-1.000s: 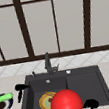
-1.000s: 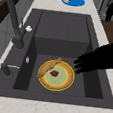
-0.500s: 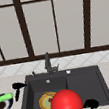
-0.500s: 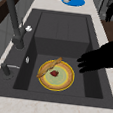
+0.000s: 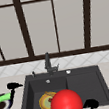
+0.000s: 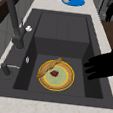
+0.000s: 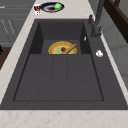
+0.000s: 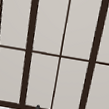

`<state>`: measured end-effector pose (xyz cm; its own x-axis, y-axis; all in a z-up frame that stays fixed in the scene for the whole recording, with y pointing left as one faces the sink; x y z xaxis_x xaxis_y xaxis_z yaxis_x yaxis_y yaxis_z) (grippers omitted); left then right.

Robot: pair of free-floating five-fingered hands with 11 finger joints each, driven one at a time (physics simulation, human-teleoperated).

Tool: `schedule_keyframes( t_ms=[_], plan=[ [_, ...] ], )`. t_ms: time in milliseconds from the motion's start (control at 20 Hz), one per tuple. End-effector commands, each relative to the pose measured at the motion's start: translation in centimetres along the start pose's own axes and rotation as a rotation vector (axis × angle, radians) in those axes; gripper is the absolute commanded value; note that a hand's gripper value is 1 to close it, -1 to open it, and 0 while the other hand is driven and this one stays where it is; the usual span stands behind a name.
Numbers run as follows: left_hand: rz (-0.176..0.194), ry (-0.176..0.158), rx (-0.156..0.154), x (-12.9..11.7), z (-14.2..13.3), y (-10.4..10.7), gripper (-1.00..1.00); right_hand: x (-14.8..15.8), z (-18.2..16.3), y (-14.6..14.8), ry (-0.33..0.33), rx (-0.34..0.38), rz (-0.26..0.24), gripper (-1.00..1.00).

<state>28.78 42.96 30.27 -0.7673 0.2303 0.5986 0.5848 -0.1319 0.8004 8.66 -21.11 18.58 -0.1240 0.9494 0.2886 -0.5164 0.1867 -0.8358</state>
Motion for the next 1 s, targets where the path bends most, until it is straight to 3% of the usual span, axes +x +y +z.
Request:
schedule_keyframes(
  t_ms=[0,150,400,600,700,950],
  plan=[
    [0.079,0.037,0.02,0.8,1.4,-0.6,-1.0,0.0,0.0,0.0,0.0,0.0,0.0,0.0],
    [0.06,0.067,0.044,0.9,2.5,-0.9,-1.0,0.0,0.0,0.0,0.0,0.0,0.0,0.0],
    [0.062,0.083,0.045,1.1,4.1,-1.5,-1.0,0.0,0.0,0.0,0.0,0.0,0.0,0.0],
    [0.086,0.11,0.032,1.1,4.9,-1.7,-1.0,0.0,0.0,0.0,0.0,0.0,0.0,0.0],
    [0.076,0.135,0.053,0.8,4.8,-2.1,-1.0,0.0,0.0,0.0,0.0,0.0,0.0,0.0],
    [0.076,0.165,0.055,0.3,5.1,-2.9,-1.0,0.0,0.0,0.0,0.0,0.0,0.0,0.0]
  ],
)
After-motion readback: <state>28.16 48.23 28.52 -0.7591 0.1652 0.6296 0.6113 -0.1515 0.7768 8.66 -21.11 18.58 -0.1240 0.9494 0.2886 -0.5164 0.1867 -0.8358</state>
